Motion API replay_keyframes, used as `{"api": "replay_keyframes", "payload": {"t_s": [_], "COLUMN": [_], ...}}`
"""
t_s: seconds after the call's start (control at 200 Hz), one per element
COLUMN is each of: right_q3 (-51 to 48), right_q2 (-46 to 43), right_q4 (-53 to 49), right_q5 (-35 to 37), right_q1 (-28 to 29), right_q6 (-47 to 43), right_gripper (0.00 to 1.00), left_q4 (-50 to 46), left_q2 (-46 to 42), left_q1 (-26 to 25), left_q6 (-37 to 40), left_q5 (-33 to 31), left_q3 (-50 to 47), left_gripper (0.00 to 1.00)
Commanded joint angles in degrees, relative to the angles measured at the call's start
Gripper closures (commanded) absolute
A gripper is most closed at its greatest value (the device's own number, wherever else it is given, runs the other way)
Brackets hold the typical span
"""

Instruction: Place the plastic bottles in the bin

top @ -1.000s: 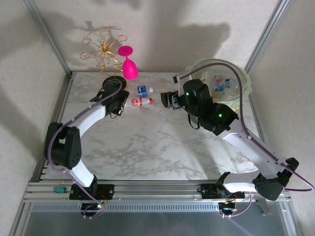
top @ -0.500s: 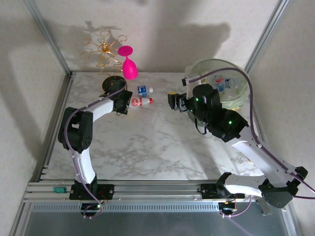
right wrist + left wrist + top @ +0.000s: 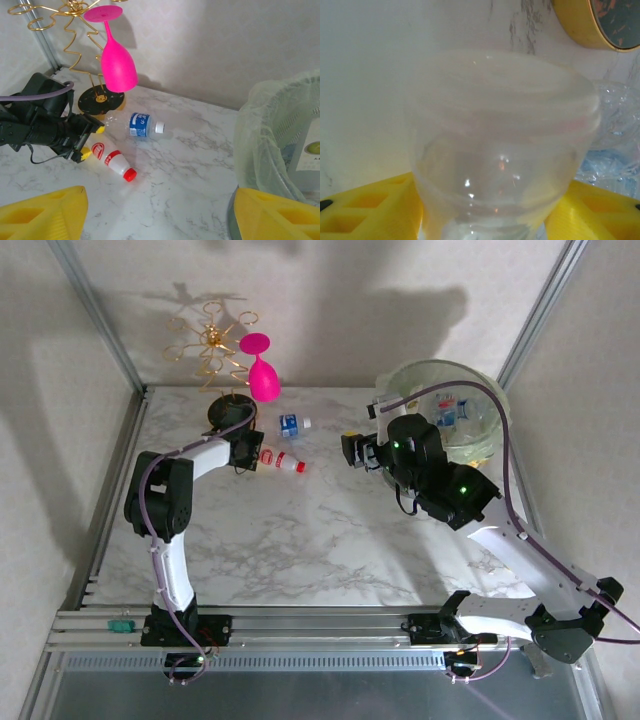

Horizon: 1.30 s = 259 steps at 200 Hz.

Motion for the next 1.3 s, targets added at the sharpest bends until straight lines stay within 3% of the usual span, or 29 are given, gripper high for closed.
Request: {"api": "replay_keyframes", "payload": {"t_s": [0.0, 0.411, 0.586, 0.886, 1.292], "right_q3": [0.6, 1.9, 2.4, 2.1, 4.1], "right_q2": [-0.3, 0.2, 0.4, -0.1, 4.3], "right_q4": [1.0, 0.9, 0.0, -0.5, -1.6], "right_q5": [1.9, 2.2, 1.5, -0.6, -9.4], "right_q1": [0.3, 0.3, 0.3, 0.3, 0.3], "right_q6": [-1.6, -2.3, -2.1, -1.3, 3.6], "right_gripper": [0.23, 0.23, 0.23, 0.23, 0.19], "left_q4": [-2.7, -3.1, -7.1, -7.5, -7.5], "left_q2": [1.3, 0.9, 1.2, -6.7, -22.7], "left_q1": [1.4, 1.7, 1.6, 1.4, -0.6], "left_q6": [-3.1, 1.6, 4.0, 6.5, 12.3], "left_q5": [-2.0, -0.4, -0.5, -0.1, 5.6], "left_q3": [0.1, -3.1, -1.7, -8.0, -18.1], "left_gripper": [0.39, 0.40, 0.46, 0.53, 0.51]}}
